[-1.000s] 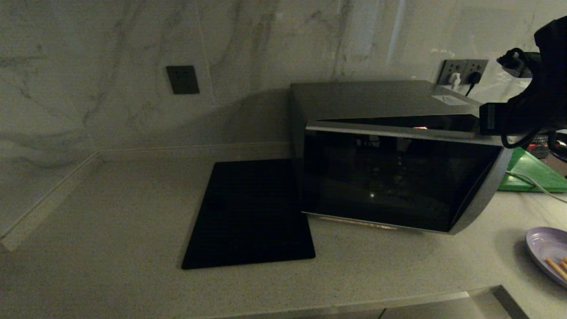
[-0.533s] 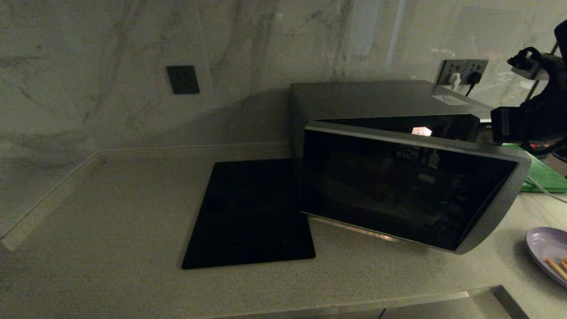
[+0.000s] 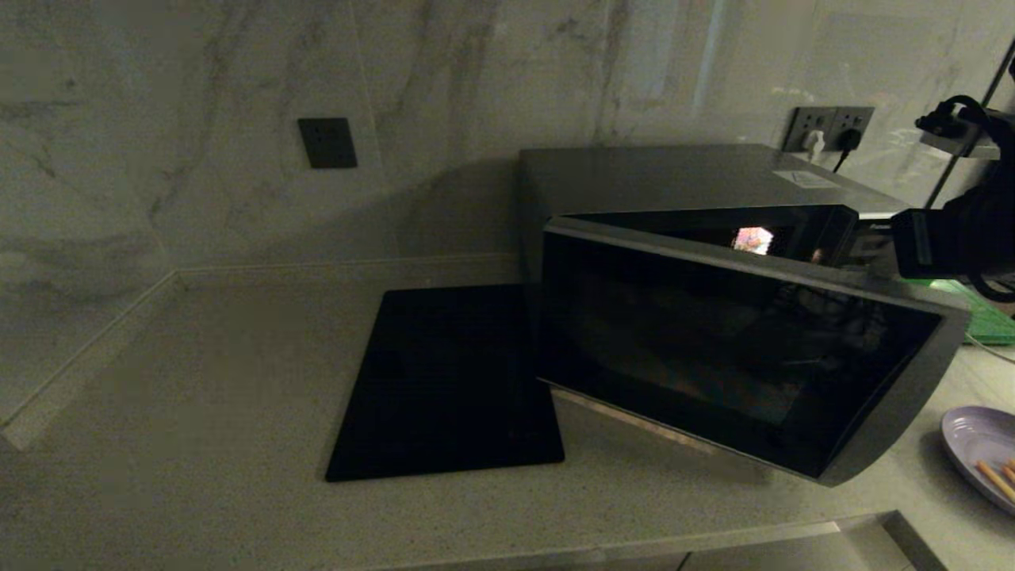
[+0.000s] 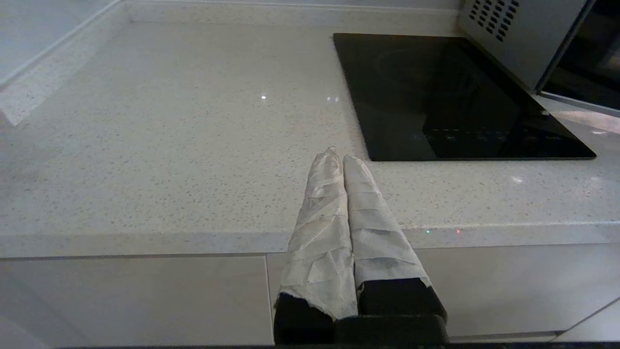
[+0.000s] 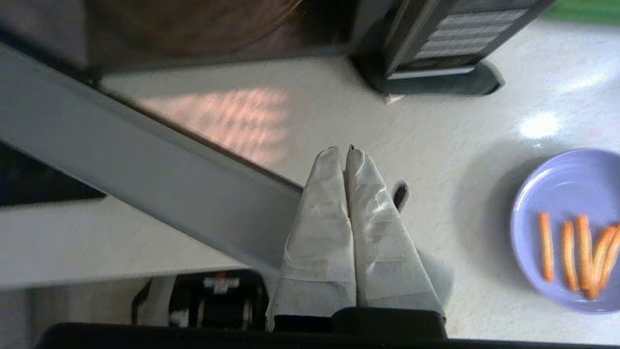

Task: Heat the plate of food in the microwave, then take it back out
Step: Open the microwave oven

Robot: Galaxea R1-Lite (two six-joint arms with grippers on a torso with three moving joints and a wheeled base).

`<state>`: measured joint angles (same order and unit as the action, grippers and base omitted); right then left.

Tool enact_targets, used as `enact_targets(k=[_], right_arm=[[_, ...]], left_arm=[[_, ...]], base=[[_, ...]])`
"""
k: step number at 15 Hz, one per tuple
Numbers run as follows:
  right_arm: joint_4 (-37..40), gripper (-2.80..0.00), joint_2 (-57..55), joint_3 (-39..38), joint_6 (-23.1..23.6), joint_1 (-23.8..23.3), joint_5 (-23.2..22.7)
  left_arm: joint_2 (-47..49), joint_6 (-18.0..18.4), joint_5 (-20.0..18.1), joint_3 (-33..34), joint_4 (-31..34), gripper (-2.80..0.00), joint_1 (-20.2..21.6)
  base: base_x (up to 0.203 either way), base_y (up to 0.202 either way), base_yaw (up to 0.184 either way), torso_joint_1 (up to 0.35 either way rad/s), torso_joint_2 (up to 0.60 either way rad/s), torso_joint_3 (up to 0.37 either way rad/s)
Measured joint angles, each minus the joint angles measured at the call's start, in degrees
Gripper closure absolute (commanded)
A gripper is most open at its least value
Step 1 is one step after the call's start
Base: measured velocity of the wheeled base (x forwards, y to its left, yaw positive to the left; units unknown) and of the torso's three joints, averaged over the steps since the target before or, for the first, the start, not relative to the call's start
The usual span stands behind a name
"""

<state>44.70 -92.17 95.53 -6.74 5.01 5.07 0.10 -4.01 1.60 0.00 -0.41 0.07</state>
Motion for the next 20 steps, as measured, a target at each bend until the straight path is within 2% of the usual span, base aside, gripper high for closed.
enact_targets(k=[7,12,20], right_arm=[[0.28,0.0,2.79,-3.36,-0.09,2.86,0.02],[0.55,0.0,5.35,-6.08,-2.63,9.91,-0.01],[0.5,0.0,10.03,-10.6,-3.47,15.1,-3.14]], left_arm=[[0.0,0.0,-0.02,0.0,-0.02,0.0,0.0],[0.0,0.02,0.0,0.0,0.0,0.0,0.0],[0.0,0.0,-0.06,0.0,0.0,0.0,0.0]], base=[[0.0,0.0,0.0,0.0,0.0,0.0],[0.0,0.0,0.0,0.0,0.0,0.0],[0.0,0.0,0.0,0.0,0.0,0.0]])
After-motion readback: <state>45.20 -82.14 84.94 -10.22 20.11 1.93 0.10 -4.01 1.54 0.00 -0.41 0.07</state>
